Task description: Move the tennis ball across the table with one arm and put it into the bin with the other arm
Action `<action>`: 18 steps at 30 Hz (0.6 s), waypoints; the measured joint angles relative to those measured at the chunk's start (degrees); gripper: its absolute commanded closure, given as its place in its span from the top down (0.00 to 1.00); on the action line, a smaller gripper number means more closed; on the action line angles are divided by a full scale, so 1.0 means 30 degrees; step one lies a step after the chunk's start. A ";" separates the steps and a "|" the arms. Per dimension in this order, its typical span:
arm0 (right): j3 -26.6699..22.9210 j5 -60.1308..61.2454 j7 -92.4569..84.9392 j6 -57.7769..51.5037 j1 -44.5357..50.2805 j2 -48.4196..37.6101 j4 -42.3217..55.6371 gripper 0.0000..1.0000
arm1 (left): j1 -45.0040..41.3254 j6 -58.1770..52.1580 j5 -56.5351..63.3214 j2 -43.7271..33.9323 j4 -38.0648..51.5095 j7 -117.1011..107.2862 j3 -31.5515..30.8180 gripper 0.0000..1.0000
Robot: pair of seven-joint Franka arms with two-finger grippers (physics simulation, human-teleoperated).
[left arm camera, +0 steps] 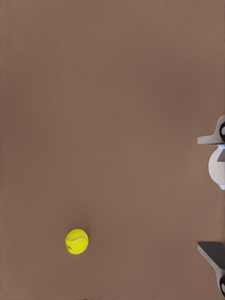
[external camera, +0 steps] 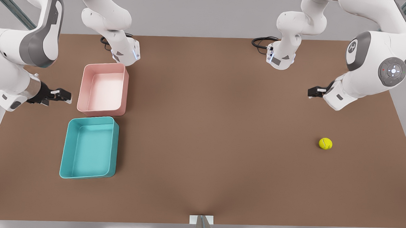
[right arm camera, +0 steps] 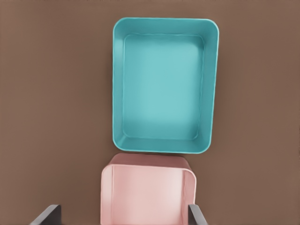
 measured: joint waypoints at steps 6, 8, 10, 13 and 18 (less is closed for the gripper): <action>-0.0027 -0.0035 -0.0055 0.0787 -0.0097 -0.0025 -0.0157 1.00 | 0.0845 0.1346 0.0177 0.2134 -0.0373 0.0595 0.0074 0.21; -0.0029 -0.0098 -0.0070 0.0927 -0.0097 -0.0009 -0.0271 1.00 | 0.3166 0.3419 0.0433 0.4763 -0.0333 0.2009 0.0057 0.21; -0.0029 -0.0151 -0.0085 0.1067 -0.0083 -0.0002 -0.0530 1.00 | 0.4912 0.6198 0.0612 0.6768 -0.0361 0.4668 0.0056 0.21; -0.0018 -0.0192 -0.0104 0.1300 -0.0072 -0.0016 -0.1019 1.00 | 0.6901 0.9423 0.0548 0.8720 -0.0521 1.0067 0.0079 0.21; -0.0006 -0.0220 -0.0131 0.1579 -0.0066 -0.0004 -0.1269 1.00 | 0.8385 1.2504 0.0426 1.0137 -0.1219 1.8908 0.0439 0.21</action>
